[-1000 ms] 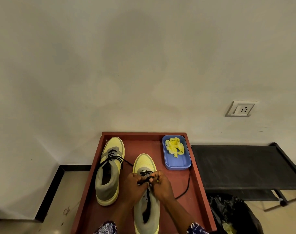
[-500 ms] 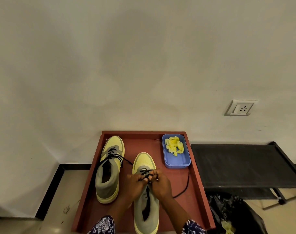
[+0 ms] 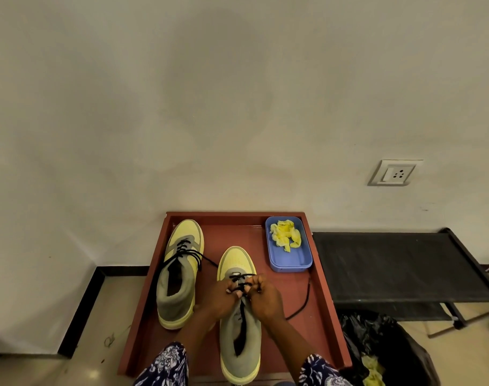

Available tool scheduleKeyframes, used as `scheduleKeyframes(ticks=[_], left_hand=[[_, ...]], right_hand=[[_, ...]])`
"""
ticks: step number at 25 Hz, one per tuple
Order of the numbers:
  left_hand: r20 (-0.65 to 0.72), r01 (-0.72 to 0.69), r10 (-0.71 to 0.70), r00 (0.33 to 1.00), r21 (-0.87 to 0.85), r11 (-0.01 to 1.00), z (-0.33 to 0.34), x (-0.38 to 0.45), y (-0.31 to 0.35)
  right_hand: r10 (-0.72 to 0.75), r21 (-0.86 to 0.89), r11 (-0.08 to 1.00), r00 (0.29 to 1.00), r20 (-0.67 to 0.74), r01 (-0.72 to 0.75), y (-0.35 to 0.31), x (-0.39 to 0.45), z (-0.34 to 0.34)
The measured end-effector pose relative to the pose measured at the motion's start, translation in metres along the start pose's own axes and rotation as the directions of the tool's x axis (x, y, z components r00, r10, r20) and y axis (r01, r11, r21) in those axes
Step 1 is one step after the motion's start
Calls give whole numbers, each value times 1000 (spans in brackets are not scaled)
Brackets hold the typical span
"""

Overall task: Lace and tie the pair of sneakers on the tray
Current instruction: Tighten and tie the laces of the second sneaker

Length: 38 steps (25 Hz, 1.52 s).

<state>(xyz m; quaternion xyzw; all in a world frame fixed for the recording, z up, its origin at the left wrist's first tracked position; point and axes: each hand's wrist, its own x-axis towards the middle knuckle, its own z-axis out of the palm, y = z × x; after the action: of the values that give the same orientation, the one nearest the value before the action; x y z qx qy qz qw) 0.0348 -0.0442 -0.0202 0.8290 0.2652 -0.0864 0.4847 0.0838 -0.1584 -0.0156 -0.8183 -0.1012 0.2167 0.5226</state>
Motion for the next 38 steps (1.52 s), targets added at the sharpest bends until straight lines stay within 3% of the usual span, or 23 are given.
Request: scheduleKeyframes(ticks=[4, 9, 12, 14, 17, 19, 21, 23, 25, 28, 31, 34, 38], left_hand=[[-18, 49, -54, 998, -212, 976, -3, -8, 3], [-77, 81, -111, 991, -319, 944, -2, -13, 6], [-113, 31, -37, 993, -49, 998, -7, -13, 6], [-97, -22, 42, 994, 194, 981, -14, -14, 8], [-53, -77, 102, 993, 353, 933, -25, -16, 6], [-50, -63, 78, 996, 260, 964, -25, -16, 2], [-84, 10, -11, 996, -5, 1000, -21, -19, 3], [-102, 87, -118, 988, -269, 959, -14, -21, 6], [-102, 95, -152, 983, -426, 900, -9, -24, 11], [-125, 33, -105, 987, -480, 877, -8, -25, 12], [-146, 31, -93, 985, -380, 924, -11, -23, 5], [-145, 41, -76, 987, -229, 973, -18, -21, -6], [-192, 63, -83, 978, -111, 992, -23, -23, -14]], right_hand=[[7, -13, 1000, 1000, 3, -7, -1, -2, -2], [55, -6, 998, 998, 20, -54, -2, -3, -5], [96, 21, 995, 995, 14, -96, -1, -2, -6], [119, 33, 992, 993, -15, -118, 0, -2, -7], [146, 23, 989, 987, -60, -145, 3, -3, -10], [137, 16, 991, 989, -57, -136, 5, -4, -13], [80, -24, 996, 997, -25, -80, 6, -5, -13], [-3, -124, 992, 1000, 18, 5, 6, -6, -12], [-43, -185, 981, 998, 44, 51, 3, -7, -13], [-49, -263, 963, 998, 49, 61, 1, -5, -17], [-58, -341, 938, 998, 24, 63, 1, -3, -20], [21, -210, 977, 998, -56, -32, 2, -3, -24], [172, 186, 969, 984, -54, -159, -4, -7, -27]])
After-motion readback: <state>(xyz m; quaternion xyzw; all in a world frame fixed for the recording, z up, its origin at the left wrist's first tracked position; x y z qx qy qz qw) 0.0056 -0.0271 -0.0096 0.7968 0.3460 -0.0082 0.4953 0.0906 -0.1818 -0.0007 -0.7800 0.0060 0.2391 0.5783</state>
